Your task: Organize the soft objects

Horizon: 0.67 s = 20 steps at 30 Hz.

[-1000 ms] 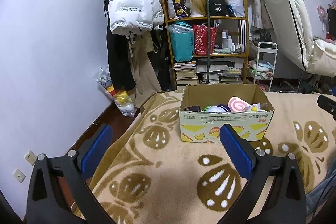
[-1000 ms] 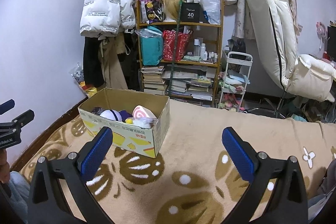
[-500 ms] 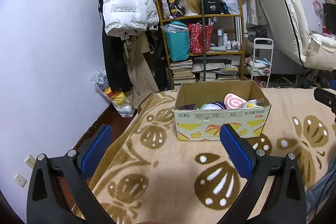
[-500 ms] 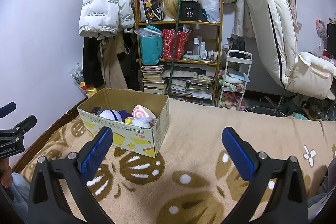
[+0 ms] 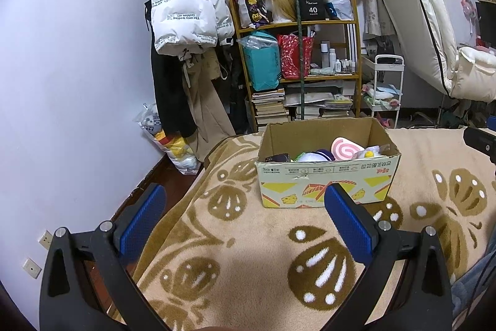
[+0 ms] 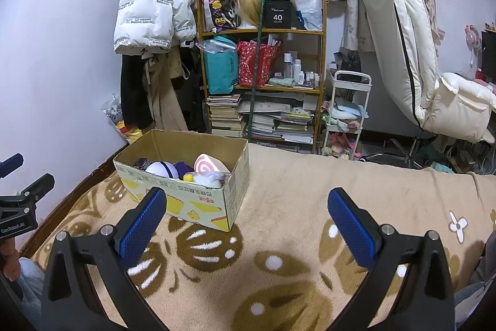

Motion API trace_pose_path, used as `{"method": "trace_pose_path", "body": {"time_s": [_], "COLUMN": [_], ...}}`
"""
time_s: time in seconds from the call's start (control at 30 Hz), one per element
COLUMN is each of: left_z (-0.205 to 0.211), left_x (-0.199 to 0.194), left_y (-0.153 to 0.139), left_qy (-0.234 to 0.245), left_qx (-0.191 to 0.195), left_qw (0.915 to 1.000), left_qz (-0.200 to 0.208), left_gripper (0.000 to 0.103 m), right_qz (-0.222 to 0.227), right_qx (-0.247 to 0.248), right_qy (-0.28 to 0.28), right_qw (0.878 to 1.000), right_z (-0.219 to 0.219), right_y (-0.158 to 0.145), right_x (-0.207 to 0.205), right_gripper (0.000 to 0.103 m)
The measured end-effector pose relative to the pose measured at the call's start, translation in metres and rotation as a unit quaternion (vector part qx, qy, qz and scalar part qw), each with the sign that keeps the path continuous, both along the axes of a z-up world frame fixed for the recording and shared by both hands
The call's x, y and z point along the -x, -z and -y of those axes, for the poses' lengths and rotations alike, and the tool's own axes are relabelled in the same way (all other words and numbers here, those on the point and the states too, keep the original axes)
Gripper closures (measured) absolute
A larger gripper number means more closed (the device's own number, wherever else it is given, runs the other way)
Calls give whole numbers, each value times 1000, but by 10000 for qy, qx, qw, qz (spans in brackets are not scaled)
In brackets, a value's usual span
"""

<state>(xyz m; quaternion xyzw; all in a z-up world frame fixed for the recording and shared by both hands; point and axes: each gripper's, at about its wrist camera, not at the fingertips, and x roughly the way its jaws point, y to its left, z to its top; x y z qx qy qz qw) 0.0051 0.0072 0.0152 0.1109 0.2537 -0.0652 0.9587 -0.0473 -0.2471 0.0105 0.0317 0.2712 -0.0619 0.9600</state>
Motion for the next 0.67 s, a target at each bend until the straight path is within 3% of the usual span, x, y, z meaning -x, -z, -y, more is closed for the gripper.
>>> {"method": "trace_pose_path", "body": {"time_s": [0.67], "left_z": [-8], "left_x": [-6], "left_y": [0], "left_qy": [1], "left_qx": [-28], "left_qw": [10000], "left_qz": [3], "left_gripper": [2], "right_qz": [-7], "right_qx": [2], "right_qy": [19], "right_qw": [10000], "right_z": [1], "right_y": [0], "right_x": [0], "right_gripper": [0]}}
